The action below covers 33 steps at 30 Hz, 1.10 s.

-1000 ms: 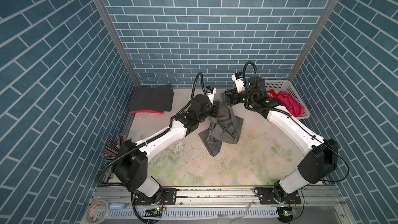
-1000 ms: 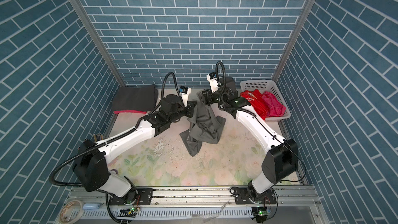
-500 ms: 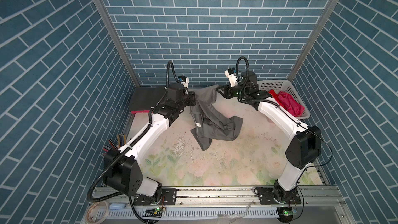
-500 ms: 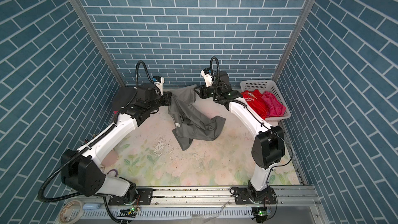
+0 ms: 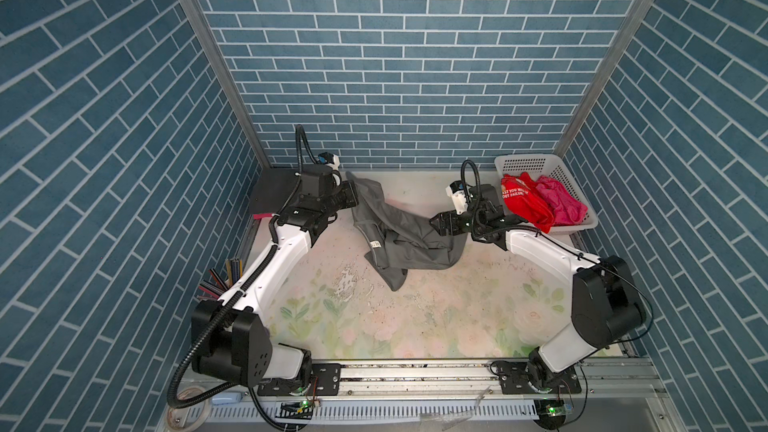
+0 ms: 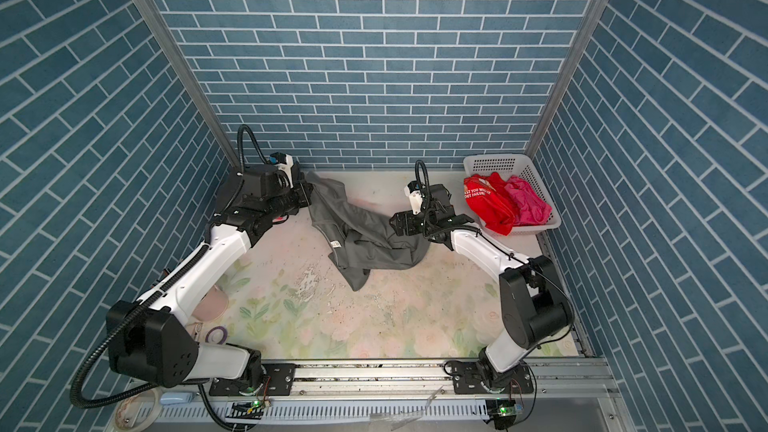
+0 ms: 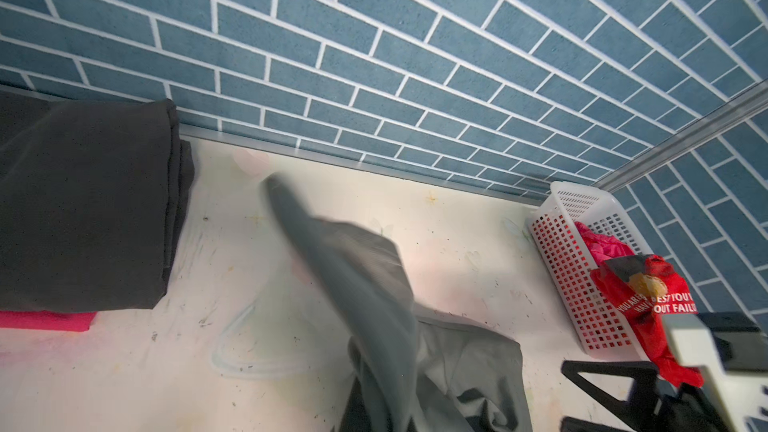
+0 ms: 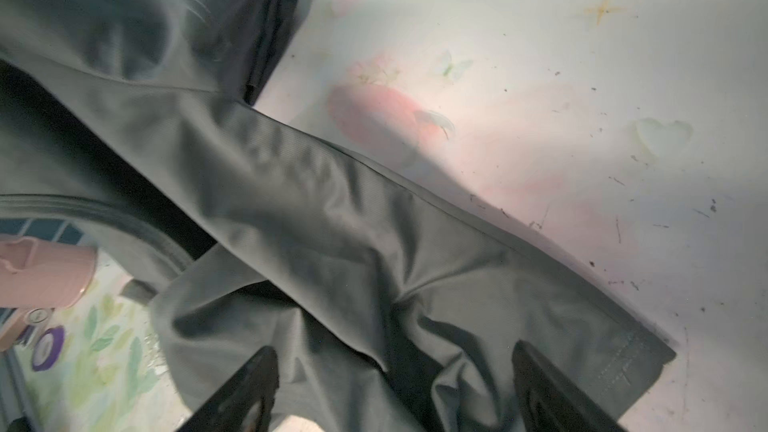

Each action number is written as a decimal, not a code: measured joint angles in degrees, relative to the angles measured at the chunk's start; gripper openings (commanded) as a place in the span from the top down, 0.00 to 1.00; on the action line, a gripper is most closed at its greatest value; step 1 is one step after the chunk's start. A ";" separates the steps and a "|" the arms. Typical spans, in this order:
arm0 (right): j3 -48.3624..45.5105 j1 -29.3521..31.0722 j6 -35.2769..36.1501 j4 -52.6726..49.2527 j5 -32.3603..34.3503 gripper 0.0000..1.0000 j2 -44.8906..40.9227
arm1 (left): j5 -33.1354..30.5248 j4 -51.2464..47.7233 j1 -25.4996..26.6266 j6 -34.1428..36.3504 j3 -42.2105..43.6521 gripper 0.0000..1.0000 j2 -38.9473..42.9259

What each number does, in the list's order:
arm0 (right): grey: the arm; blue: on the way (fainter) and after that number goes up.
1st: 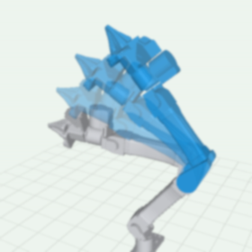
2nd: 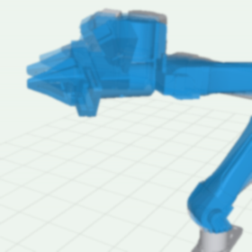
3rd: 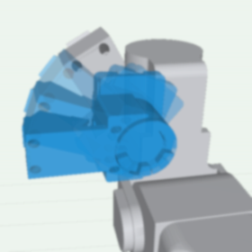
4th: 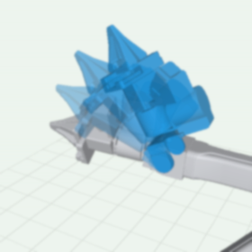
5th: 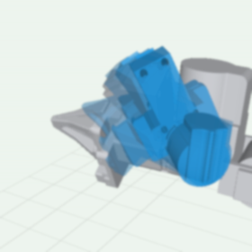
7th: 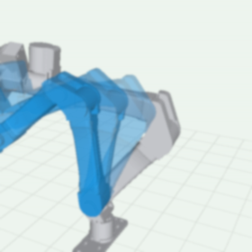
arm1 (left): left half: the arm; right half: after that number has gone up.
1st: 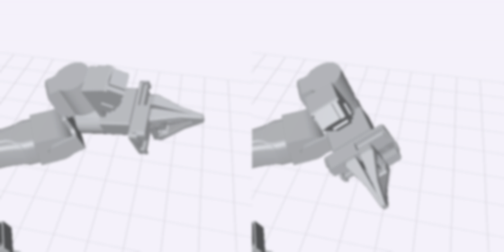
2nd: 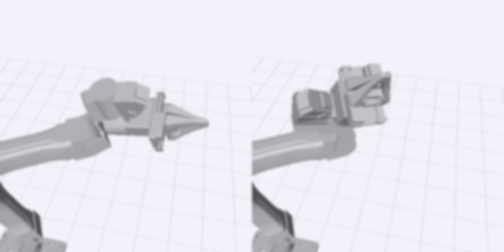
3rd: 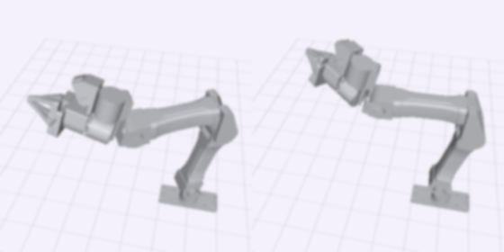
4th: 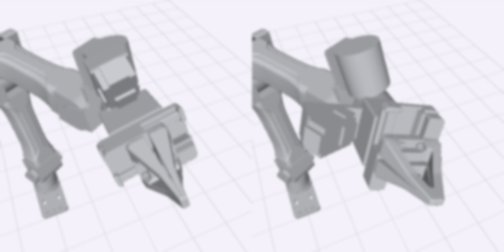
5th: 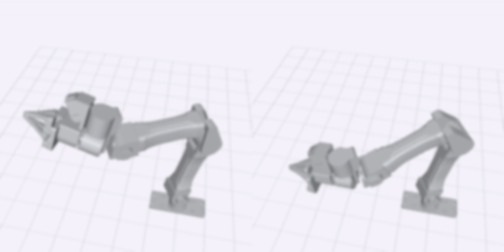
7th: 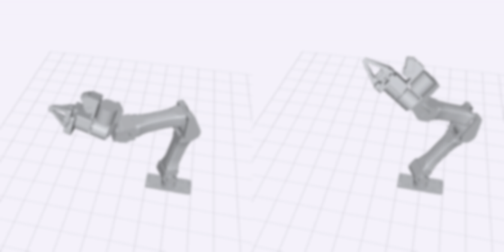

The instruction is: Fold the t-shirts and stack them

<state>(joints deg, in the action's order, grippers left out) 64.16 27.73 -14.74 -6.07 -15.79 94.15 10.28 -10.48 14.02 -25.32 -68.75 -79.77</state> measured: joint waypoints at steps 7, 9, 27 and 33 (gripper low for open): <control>4.07 -1.55 0.02 -3.65 10.29 0.13 9.16 | 0.28 -0.07 -0.28 0.02 0.02 1.00 0.48; 3.52 -2.95 0.02 -4.07 12.61 0.15 9.46 | 0.42 -0.04 -0.39 0.00 0.07 1.00 0.48; 1.14 -7.80 -0.92 3.10 10.97 0.85 16.92 | 2.08 0.07 -1.38 -0.68 0.57 1.00 0.48; 4.50 -8.22 -1.29 1.53 11.28 1.00 17.94 | 3.82 0.09 -2.38 -1.31 0.85 1.00 0.48</control>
<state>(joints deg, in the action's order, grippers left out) 68.66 19.51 -16.03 -4.54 -4.51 112.09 14.11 -10.39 11.64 -26.63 -67.90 -79.29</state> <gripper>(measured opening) 0.060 0.065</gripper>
